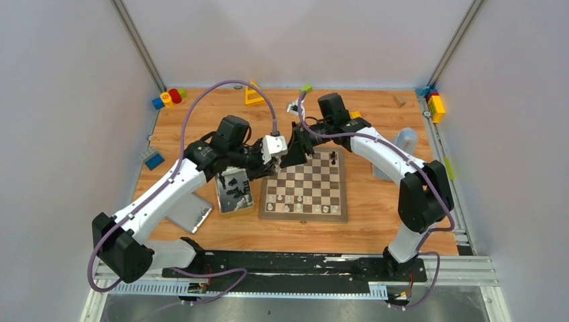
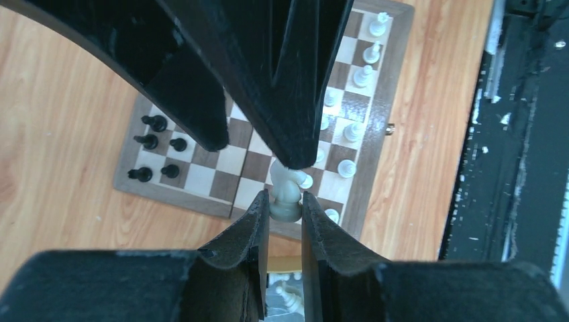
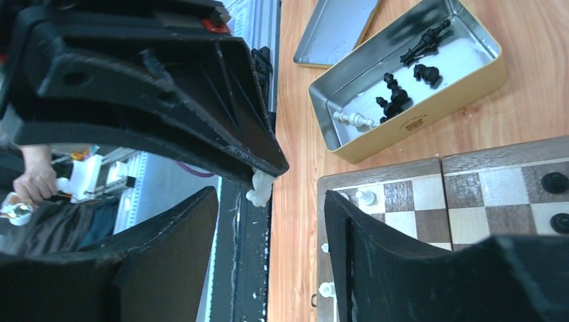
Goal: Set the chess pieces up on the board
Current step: Place the chess piece on the chessboard.
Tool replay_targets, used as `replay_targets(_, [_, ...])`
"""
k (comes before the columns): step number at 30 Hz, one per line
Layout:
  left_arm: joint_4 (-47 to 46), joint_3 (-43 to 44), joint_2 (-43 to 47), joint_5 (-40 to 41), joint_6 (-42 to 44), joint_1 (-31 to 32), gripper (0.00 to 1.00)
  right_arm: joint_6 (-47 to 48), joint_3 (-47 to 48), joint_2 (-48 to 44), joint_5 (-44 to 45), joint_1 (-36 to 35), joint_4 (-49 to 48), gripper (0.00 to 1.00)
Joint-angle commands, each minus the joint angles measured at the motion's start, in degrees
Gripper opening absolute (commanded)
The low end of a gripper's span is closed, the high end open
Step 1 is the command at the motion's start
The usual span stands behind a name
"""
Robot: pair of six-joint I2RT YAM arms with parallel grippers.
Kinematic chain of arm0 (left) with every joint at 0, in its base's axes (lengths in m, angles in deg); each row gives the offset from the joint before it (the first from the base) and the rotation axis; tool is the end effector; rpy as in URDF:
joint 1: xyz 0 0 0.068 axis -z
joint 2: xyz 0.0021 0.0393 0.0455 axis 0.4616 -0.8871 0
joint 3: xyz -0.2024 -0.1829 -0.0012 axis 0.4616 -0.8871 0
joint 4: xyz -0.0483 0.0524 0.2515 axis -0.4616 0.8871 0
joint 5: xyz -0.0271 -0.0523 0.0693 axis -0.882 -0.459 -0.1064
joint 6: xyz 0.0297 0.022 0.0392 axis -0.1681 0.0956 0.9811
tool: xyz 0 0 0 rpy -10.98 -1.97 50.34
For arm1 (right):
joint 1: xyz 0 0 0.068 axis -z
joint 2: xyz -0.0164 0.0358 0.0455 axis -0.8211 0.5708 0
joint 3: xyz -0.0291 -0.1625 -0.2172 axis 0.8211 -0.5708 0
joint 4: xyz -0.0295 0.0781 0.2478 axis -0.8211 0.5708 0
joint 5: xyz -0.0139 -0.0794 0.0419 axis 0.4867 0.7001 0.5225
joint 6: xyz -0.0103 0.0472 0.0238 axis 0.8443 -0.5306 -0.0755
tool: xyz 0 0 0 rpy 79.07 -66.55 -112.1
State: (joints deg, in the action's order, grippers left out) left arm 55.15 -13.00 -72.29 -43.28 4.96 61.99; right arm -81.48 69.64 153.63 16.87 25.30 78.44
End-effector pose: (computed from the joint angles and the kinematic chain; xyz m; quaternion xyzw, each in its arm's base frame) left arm 0.2045 -0.1647 0.3315 0.5548 0.6943 -0.2892 0.3556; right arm 0.3089 0.2155 0.2965 -0.4189 0.6686 0.5806 0.2012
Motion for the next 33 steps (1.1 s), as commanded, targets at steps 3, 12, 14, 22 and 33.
replay_targets(3, [-4.5,-0.9,1.7,11.2,-0.8,2.4,0.2,-6.4,2.8,3.5,-1.5,-0.8,-1.8,0.56])
replay_targets(12, [-6.2,-1.5,1.6,18.3,-0.4,4.5,0.19,-9.6,2.6,5.6,-4.0,-1.3,-3.8,0.44])
replay_targets(14, [-6.2,-1.6,1.4,19.1,-0.2,5.2,0.18,-10.0,3.1,5.9,-4.1,-1.3,-4.0,0.44])
replay_targets(22, [-6.8,-2.3,1.1,22.5,0.5,7.5,0.18,-11.5,5.0,7.5,-3.2,-1.3,-3.9,0.37])
replay_targets(33, [-7.3,-2.8,0.6,25.3,1.1,9.2,0.18,-11.9,4.8,8.6,-3.2,-1.8,-3.9,0.3])
